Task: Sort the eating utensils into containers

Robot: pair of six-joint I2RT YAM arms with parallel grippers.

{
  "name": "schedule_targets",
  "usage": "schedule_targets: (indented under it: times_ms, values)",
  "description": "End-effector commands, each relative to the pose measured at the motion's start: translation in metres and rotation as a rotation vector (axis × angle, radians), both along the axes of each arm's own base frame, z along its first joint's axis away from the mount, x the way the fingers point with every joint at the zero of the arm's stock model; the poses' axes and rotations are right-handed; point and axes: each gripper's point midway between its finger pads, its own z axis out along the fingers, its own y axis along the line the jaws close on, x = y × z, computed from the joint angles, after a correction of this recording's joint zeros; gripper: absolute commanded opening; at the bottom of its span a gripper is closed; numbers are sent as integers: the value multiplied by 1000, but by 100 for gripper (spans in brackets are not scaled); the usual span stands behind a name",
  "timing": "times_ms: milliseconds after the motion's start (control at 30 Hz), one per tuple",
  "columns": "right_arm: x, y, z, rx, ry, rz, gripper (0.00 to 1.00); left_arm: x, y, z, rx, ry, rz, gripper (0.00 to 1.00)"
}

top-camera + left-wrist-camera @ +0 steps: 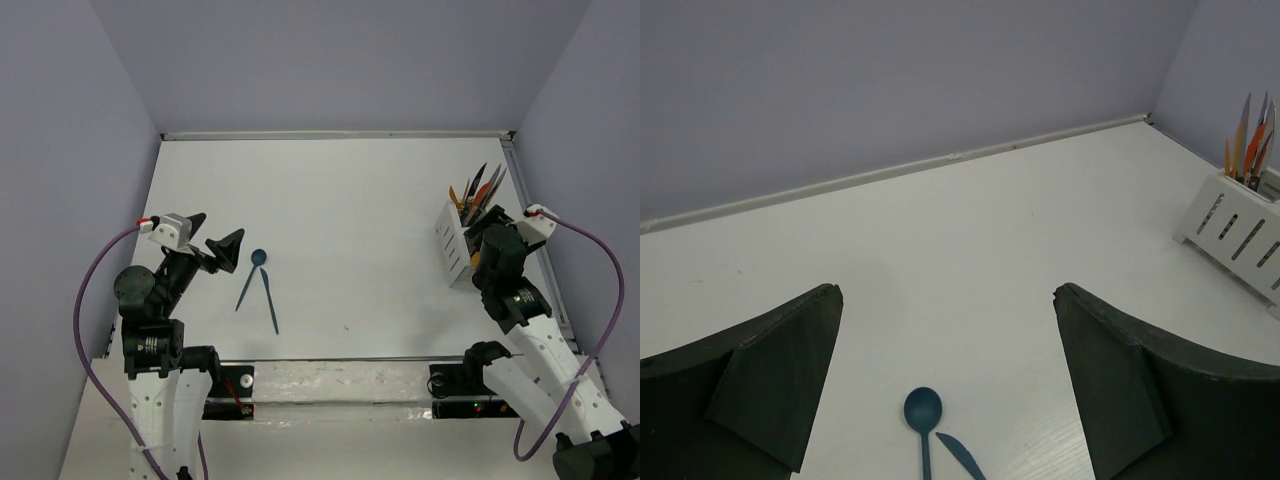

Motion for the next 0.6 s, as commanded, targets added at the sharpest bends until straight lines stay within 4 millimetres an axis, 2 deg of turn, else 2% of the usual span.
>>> schedule_targets:
  times_ms: [0,33,100,133,167,300,333,367,400,433,567]
  values:
    - [-12,-4,32,32,-54,-2,76,-2,-3,6,8,-37,-20,99]
    - [-15,-3,43,38,-75,6,77,-1,-3,6,8,-37,-18,99]
    - [-18,-3,47,32,-63,19,79,-1,-3,5,7,-33,-18,99]
    - [-18,0,58,40,-80,37,84,-1,-2,5,8,-34,-13,99]
    - [-19,1,55,40,-66,49,84,0,-1,5,7,-34,-10,99]
    - [-13,28,88,67,-94,216,87,1,3,5,10,-38,15,99]
    - [-8,38,94,75,-93,269,99,2,4,5,9,-36,21,99]
    - [-2,60,98,96,-83,386,100,4,6,4,11,-33,32,99]
    - [10,75,88,113,-14,442,100,4,7,4,10,-31,38,99]
    - [14,96,108,151,-26,547,100,5,9,4,12,-33,44,99]
    - [38,156,111,212,88,740,100,9,16,2,13,-26,84,99]
